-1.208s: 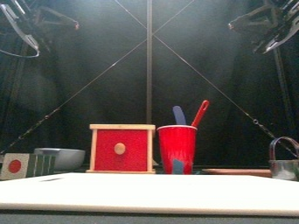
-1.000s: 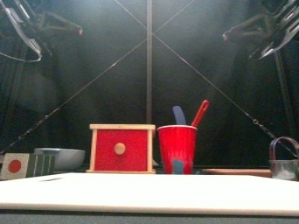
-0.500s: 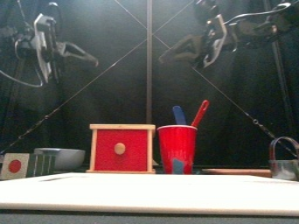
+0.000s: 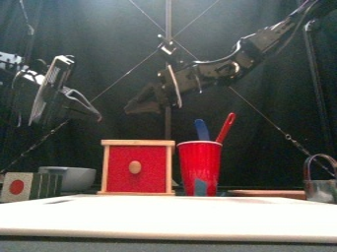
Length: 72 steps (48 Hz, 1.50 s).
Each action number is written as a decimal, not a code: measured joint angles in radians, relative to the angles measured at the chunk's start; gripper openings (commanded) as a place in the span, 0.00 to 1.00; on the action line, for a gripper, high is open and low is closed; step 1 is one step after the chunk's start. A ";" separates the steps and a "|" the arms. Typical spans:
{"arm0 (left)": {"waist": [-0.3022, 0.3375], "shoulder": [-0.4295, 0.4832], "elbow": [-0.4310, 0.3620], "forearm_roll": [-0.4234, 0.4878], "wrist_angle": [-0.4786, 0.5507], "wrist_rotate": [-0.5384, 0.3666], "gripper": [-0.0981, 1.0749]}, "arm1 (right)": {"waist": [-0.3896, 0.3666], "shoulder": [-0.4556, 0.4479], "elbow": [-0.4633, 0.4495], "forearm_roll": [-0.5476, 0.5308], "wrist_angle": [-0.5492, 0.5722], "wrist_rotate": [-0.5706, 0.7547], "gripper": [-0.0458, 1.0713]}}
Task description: Grab drawer handle
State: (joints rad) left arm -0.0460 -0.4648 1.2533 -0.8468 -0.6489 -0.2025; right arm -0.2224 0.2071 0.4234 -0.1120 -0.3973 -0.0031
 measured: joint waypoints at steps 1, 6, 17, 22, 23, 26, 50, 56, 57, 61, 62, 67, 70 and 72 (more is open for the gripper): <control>0.000 0.003 -0.002 0.003 0.000 -0.011 0.16 | -0.003 0.012 -0.008 0.000 0.000 0.000 0.07; -0.011 0.023 0.000 0.017 0.012 -0.061 0.16 | -0.017 0.057 -0.034 0.006 0.000 0.000 0.07; -0.031 0.086 -0.012 0.084 0.017 -0.178 0.30 | -0.040 0.104 -0.048 0.018 0.002 0.000 0.07; -0.032 0.127 -0.034 0.107 0.017 -0.242 0.41 | -0.040 0.114 -0.048 0.020 0.002 0.000 0.07; -0.034 0.135 -0.040 0.112 0.017 -0.256 0.44 | -0.040 0.115 -0.048 0.020 0.003 0.000 0.07; -0.037 0.164 -0.060 0.123 0.017 -0.301 0.50 | -0.040 0.117 -0.048 0.020 0.003 0.000 0.07; -0.043 0.393 -0.186 0.081 0.008 -0.660 0.75 | -0.037 0.140 -0.044 0.018 -0.005 -0.002 0.07; -0.043 0.448 -0.224 0.081 -0.002 -0.666 0.75 | -0.037 0.143 -0.043 0.020 -0.006 -0.002 0.07; -0.043 0.459 -0.233 0.081 -0.003 -0.666 0.75 | -0.037 0.143 -0.043 0.018 -0.006 -0.002 0.07; -0.043 0.486 -0.253 0.081 -0.005 -0.667 0.75 | -0.037 0.143 -0.048 0.014 -0.006 -0.002 0.07; -0.041 0.492 -0.258 0.080 -0.006 -0.667 0.75 | -0.037 0.144 -0.048 0.012 -0.005 -0.003 0.07; -0.040 0.517 -0.273 0.072 -0.018 -0.669 0.75 | -0.037 0.144 -0.051 0.005 -0.006 -0.003 0.07; -0.038 0.531 -0.276 0.051 -0.037 -0.669 0.75 | -0.037 0.144 -0.051 0.003 -0.006 -0.002 0.07; -0.038 0.540 -0.278 0.032 -0.049 -0.670 0.75 | -0.035 0.144 -0.051 0.003 -0.006 -0.003 0.07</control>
State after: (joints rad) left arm -0.0844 0.0752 0.9756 -0.8145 -0.6980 -0.8728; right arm -0.2577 0.3513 0.3728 -0.1089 -0.4034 -0.0061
